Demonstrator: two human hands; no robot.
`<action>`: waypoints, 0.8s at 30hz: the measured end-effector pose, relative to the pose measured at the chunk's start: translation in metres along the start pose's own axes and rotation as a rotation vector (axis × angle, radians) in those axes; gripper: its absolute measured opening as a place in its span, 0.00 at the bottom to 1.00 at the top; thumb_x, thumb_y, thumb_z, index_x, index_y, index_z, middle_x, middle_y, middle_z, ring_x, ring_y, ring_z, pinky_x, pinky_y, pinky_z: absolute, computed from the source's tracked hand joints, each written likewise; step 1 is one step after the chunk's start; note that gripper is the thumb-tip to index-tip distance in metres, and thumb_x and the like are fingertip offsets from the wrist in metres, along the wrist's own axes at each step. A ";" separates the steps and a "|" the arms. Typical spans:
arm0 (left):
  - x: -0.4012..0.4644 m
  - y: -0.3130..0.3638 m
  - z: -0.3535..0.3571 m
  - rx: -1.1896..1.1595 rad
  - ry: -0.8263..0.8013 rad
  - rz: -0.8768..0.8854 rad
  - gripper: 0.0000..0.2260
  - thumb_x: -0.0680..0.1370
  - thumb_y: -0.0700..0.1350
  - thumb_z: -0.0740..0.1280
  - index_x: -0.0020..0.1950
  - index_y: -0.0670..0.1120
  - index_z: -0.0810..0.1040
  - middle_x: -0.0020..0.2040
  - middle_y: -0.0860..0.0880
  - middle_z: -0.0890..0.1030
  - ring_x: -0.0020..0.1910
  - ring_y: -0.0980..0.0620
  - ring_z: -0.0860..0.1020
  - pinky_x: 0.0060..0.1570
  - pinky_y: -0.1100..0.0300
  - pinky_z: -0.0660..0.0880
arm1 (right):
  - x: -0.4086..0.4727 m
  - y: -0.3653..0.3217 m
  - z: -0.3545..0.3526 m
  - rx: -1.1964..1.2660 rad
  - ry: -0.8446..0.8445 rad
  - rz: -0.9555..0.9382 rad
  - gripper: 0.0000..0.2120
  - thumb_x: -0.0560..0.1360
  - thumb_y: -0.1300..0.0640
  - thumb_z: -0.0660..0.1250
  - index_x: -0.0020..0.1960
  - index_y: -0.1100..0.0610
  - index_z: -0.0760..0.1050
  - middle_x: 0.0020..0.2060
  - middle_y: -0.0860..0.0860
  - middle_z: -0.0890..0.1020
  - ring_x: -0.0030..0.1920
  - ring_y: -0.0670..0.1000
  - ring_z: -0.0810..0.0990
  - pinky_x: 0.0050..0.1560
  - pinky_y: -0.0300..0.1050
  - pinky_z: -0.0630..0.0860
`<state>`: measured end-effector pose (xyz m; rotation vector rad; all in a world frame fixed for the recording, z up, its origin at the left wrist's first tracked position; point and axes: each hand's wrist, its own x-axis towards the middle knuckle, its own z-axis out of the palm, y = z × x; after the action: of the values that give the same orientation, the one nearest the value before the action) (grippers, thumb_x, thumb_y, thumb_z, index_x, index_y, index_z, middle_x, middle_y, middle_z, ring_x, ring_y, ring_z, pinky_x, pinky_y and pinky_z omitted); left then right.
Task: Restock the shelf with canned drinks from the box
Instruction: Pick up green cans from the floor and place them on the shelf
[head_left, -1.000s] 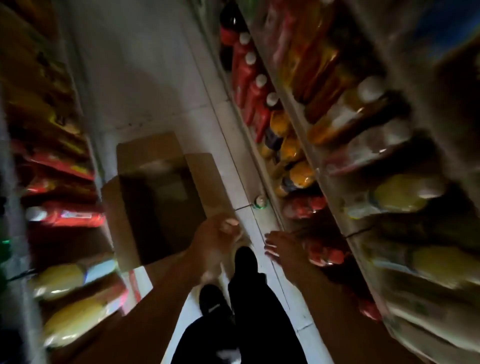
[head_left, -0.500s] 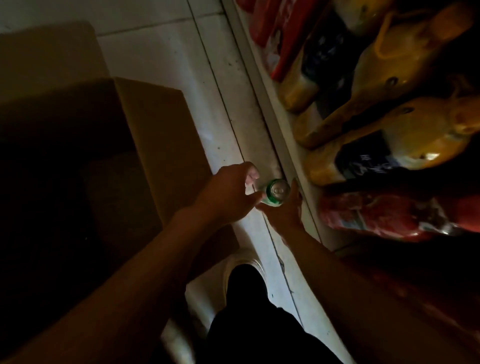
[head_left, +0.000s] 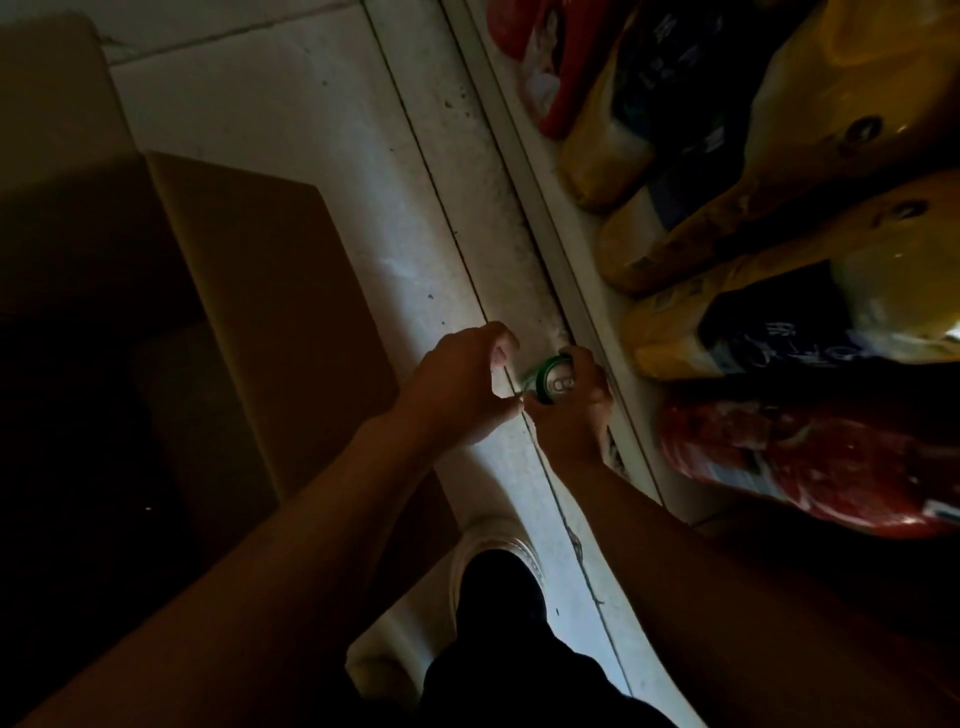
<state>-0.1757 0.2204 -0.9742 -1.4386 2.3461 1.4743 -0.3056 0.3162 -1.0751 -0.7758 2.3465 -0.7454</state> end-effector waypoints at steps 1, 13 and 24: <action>-0.001 0.001 0.001 -0.025 0.005 0.007 0.22 0.69 0.45 0.77 0.61 0.49 0.75 0.57 0.53 0.79 0.52 0.58 0.75 0.46 0.67 0.70 | 0.000 -0.001 -0.001 -0.006 -0.007 -0.003 0.32 0.64 0.62 0.77 0.67 0.53 0.71 0.56 0.51 0.78 0.54 0.48 0.77 0.42 0.30 0.72; -0.138 0.049 -0.019 -0.371 0.034 -0.052 0.39 0.61 0.40 0.79 0.70 0.50 0.69 0.65 0.53 0.71 0.63 0.56 0.72 0.60 0.50 0.76 | -0.123 -0.065 -0.110 0.184 -0.090 0.091 0.27 0.54 0.51 0.79 0.48 0.42 0.70 0.42 0.41 0.78 0.44 0.47 0.80 0.47 0.53 0.82; -0.276 0.227 -0.168 -0.232 -0.316 0.107 0.28 0.60 0.44 0.82 0.56 0.52 0.77 0.51 0.53 0.84 0.51 0.57 0.82 0.53 0.53 0.80 | -0.272 -0.282 -0.331 0.334 -0.239 -0.035 0.22 0.61 0.37 0.75 0.49 0.46 0.77 0.42 0.42 0.82 0.45 0.41 0.81 0.46 0.38 0.80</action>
<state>-0.1052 0.3176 -0.5983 -1.0308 2.1466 1.8943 -0.2345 0.4114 -0.5765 -0.7154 1.9355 -0.9708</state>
